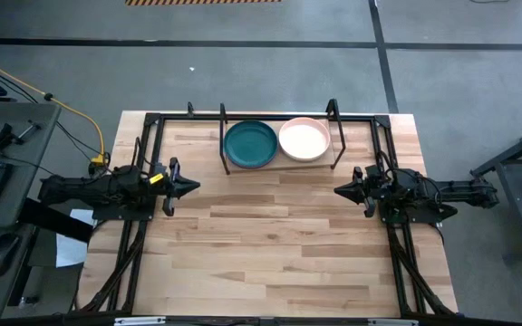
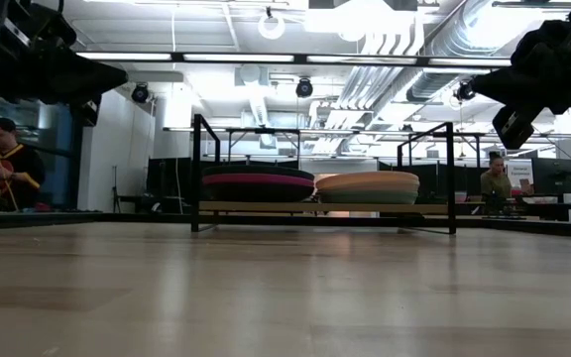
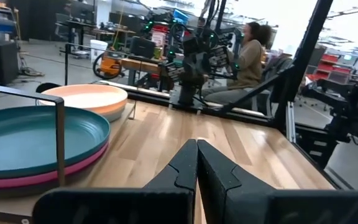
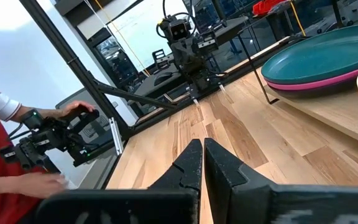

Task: Place and stack plates onto a shelf
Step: Return to Home Position

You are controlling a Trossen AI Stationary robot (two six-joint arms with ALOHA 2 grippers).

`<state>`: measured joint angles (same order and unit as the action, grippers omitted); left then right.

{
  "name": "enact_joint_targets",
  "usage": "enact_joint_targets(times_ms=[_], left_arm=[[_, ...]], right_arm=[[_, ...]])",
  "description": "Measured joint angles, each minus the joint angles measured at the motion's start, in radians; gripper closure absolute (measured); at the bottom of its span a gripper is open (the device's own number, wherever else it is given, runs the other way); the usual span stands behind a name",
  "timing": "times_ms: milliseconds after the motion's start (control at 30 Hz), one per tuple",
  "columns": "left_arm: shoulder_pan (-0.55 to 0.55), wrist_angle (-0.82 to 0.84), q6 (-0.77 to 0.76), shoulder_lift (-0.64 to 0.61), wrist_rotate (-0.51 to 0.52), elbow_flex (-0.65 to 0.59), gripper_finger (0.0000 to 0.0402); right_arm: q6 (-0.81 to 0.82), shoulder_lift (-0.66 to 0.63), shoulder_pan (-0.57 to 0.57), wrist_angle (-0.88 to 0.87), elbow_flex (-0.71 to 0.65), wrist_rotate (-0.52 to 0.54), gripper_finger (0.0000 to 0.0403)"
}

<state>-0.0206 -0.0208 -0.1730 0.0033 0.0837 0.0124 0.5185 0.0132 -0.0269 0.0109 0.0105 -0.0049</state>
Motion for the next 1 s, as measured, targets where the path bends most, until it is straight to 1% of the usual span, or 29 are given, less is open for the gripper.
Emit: enact_joint_targets(times_ms=[200,1000], left_arm=[[-0.001,0.0,-0.033,0.0,0.003,0.0,0.0401],[-0.001,0.0,-0.034,0.0,0.005,0.0,0.0401]], right_arm=[[0.0,0.0,0.0,0.0,0.0,0.0,0.0402],[0.0,0.0,0.0,0.0,0.0,0.0,0.0402]])
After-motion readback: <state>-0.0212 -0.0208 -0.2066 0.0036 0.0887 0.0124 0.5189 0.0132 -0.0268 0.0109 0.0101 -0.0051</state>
